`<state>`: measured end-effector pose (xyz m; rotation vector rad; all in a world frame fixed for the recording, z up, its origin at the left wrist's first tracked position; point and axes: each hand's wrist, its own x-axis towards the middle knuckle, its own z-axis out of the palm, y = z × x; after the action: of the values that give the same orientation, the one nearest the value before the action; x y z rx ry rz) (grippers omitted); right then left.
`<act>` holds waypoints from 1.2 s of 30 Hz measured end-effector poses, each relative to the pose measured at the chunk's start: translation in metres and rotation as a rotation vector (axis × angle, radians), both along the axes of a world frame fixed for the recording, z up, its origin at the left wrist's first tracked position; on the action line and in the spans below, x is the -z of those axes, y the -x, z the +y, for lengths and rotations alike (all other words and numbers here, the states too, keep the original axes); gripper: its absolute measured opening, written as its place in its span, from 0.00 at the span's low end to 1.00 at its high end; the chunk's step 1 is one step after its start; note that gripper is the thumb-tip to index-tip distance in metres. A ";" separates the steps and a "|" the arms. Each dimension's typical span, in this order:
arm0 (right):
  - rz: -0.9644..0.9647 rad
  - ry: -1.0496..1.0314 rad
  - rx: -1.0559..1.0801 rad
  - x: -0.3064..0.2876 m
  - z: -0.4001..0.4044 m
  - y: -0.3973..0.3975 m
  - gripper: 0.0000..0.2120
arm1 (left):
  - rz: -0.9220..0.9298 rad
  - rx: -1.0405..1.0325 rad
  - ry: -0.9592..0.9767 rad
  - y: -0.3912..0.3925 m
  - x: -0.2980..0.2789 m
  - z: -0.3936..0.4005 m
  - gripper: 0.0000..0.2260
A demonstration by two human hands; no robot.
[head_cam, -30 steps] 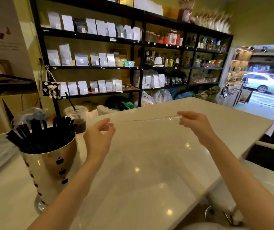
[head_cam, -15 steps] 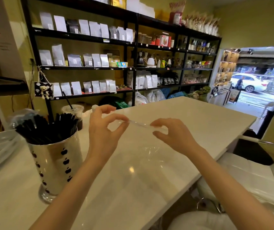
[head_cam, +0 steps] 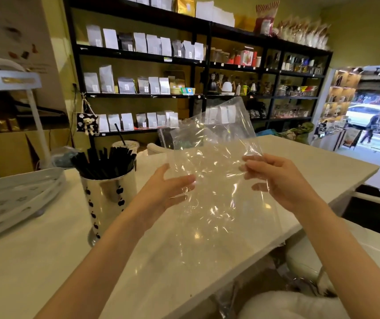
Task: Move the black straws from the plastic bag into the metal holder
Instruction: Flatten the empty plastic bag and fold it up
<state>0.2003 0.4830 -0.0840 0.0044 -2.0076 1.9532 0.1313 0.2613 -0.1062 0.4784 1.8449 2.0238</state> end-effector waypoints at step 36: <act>-0.416 -0.434 -0.780 0.144 -0.067 -0.150 0.07 | -0.112 -0.199 0.644 -0.282 0.145 -0.131 0.10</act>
<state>0.3502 0.4158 -0.2284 0.6164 -3.0075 1.9661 0.4135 0.1301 -0.2512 -0.0012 2.3842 1.3934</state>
